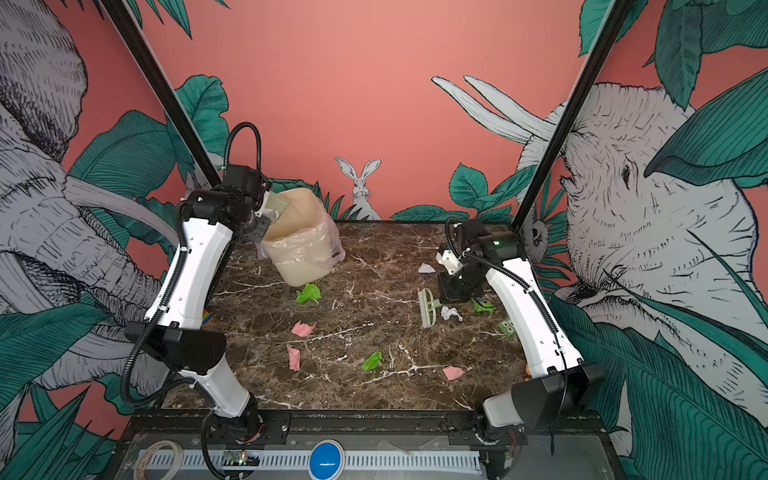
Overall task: Sweep away the paper scraps from the table
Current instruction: 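Tip the dustpan over the cream bin with the left gripper to empty it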
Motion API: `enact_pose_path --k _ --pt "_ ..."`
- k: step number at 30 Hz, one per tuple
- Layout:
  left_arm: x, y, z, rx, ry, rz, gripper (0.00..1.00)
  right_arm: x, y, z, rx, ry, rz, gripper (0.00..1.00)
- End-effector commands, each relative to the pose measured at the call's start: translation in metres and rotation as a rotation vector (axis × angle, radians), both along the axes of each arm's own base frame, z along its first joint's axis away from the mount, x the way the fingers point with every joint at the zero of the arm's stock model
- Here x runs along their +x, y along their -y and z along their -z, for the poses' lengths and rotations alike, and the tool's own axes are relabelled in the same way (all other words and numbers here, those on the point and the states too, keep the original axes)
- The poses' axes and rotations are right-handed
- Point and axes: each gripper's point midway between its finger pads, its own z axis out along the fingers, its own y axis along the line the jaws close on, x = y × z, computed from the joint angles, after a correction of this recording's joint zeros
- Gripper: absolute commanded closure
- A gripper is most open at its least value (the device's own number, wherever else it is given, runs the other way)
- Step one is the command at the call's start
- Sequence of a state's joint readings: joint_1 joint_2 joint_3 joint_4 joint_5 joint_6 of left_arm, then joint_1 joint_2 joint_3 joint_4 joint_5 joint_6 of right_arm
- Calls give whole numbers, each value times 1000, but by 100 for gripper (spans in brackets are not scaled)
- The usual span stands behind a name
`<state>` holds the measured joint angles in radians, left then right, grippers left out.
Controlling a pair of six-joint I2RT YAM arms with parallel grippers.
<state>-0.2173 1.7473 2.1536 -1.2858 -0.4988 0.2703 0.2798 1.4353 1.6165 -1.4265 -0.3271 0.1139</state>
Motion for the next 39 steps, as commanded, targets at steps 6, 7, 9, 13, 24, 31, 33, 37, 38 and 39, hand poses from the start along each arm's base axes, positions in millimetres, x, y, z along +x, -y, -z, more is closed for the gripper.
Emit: enact_pose_path --k 6,7,9,13,24,31,33,37,38,39 --pt "-6 -2 -3 315 -72 71 100 -2 -1 4 10 -39 -19 100" --pt "-4 0 -4 336 -70 78 100 -2 -2 4 11 -39 -19 100" --pt "-1 0 -6 391 -66 82 100 -2 -2 4 13 -42 -20 100" --pt "7 0 -13 525 -52 93 100 -3 -3 5 19 -44 -20 100" --pt "27 22 -29 811 -21 199 98 -2 -7 10 38 -53 -25 100" --pt "34 29 -29 894 -33 244 98 -3 -8 11 46 -56 -27 100" --pt "35 30 -26 912 -45 257 98 -3 -8 11 48 -56 -27 100" --pt "35 32 -24 946 -39 274 98 -4 -8 10 48 -54 -27 100" --pt "35 32 -24 944 -34 273 98 -4 -8 10 48 -55 -27 100" --pt "34 32 -24 943 -34 272 98 -4 -8 10 48 -54 -26 100"
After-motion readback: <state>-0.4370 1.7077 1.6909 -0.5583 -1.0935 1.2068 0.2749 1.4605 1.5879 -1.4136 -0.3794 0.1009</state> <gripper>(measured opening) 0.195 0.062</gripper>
